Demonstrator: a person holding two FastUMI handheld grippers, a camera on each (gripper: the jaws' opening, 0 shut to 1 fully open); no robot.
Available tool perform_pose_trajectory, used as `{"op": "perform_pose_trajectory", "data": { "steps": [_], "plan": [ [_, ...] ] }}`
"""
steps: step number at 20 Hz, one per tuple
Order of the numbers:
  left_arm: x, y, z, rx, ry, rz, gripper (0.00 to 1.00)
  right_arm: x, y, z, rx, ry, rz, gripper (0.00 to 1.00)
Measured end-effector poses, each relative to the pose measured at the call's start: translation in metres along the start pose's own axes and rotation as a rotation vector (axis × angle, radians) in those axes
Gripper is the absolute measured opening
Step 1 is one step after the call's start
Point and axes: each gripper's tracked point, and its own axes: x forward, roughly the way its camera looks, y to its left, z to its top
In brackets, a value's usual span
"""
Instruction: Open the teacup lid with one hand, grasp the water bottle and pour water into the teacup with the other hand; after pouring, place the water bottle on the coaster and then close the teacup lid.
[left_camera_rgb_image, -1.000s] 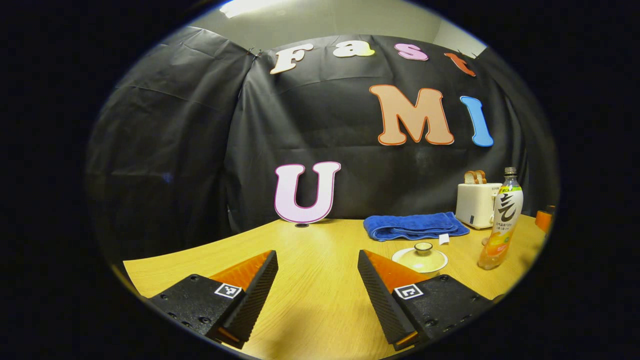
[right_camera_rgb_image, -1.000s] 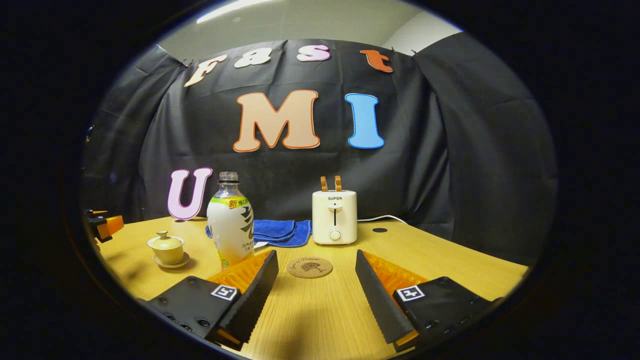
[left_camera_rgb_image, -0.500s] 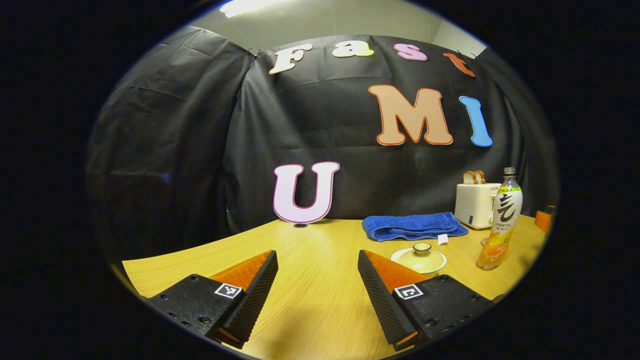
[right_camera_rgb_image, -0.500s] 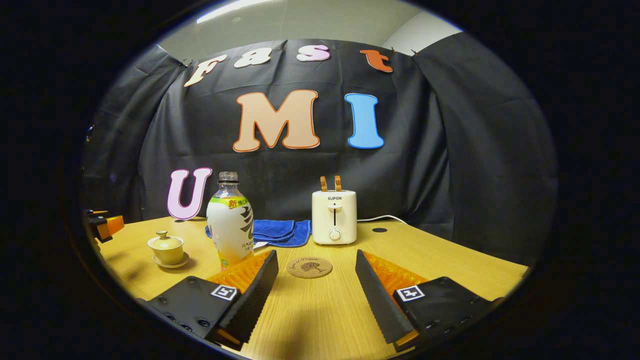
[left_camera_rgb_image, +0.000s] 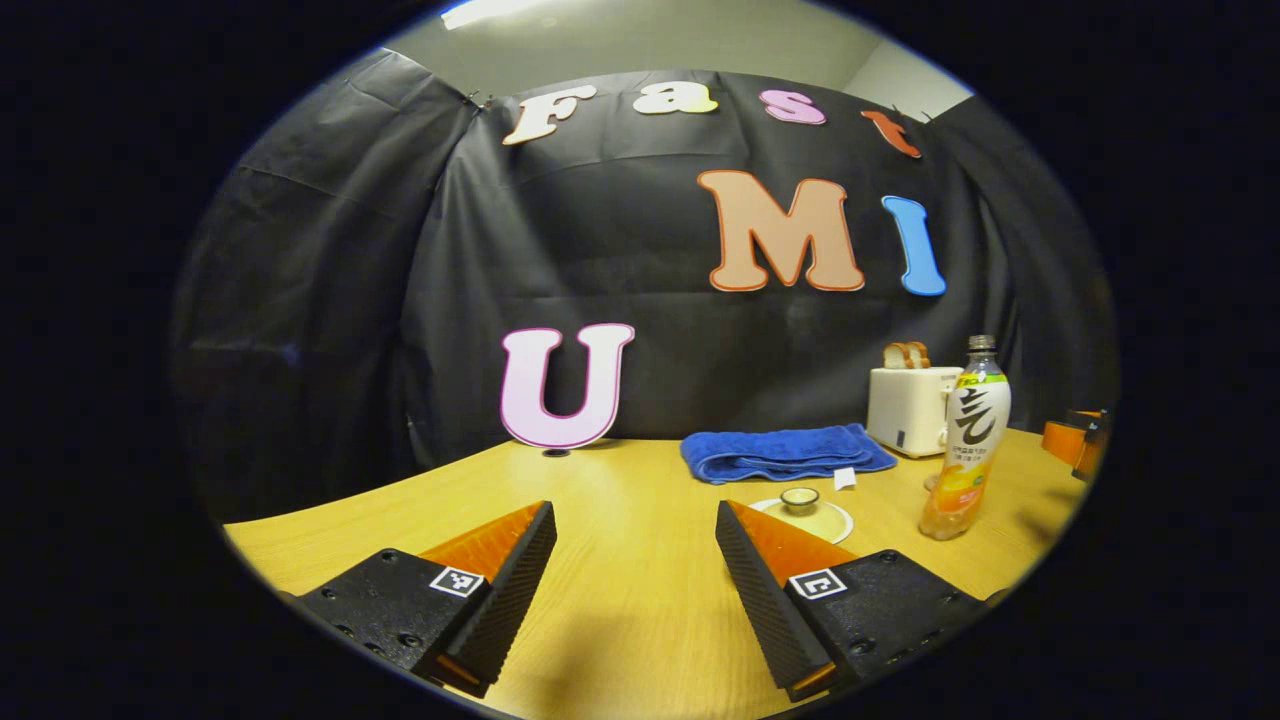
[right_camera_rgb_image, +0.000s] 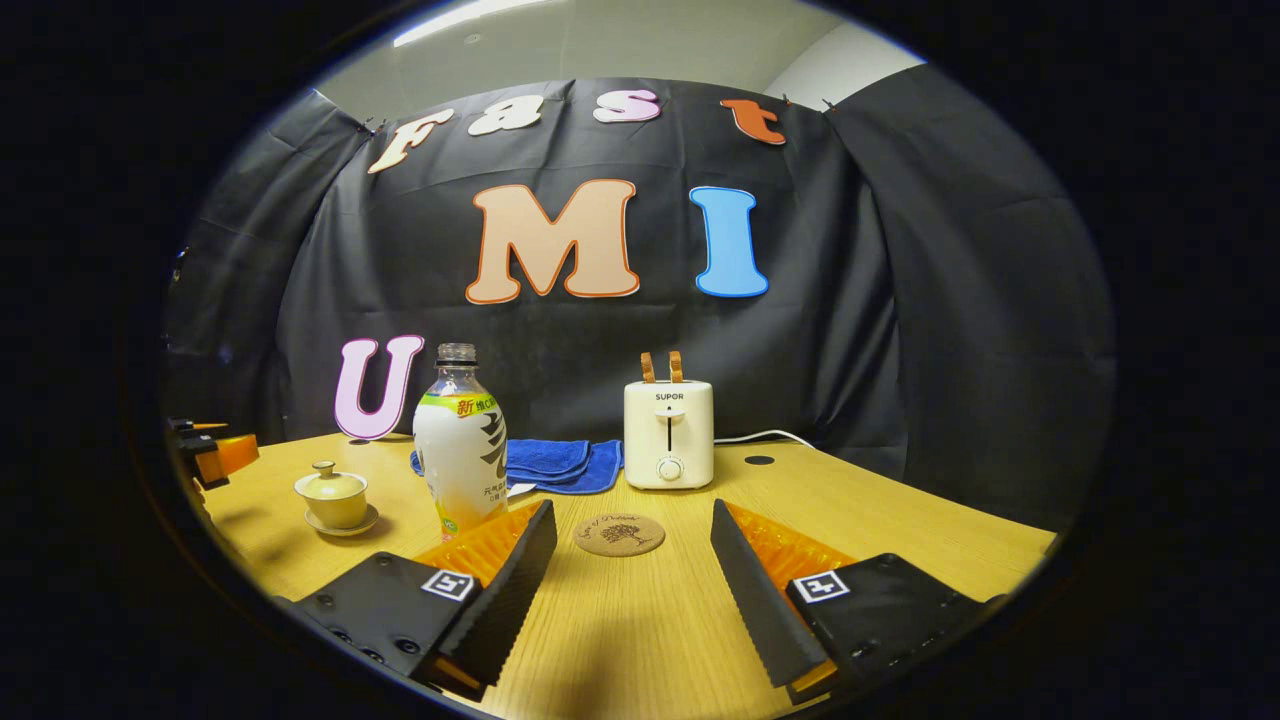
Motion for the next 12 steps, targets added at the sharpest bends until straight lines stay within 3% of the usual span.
{"op": "perform_pose_trajectory", "data": {
  "steps": [1, 5, 6, 12],
  "plan": [
    [0.003, -0.009, -0.001, -0.001, 0.000, -0.037, 0.94, 0.000, 0.000, 0.000, 0.000, 0.000, 0.000, 0.95],
    [0.018, -0.043, -0.001, -0.004, 0.004, -0.170, 0.94, 0.000, 0.001, 0.001, 0.001, 0.000, 0.005, 0.98],
    [0.022, -0.048, -0.001, -0.005, 0.002, -0.189, 0.94, 0.000, 0.001, 0.000, 0.001, 0.001, 0.005, 0.94],
    [0.039, -0.079, 0.000, -0.006, 0.001, -0.302, 0.94, 0.000, 0.002, 0.000, 0.001, 0.002, 0.010, 0.98]
  ]
}}
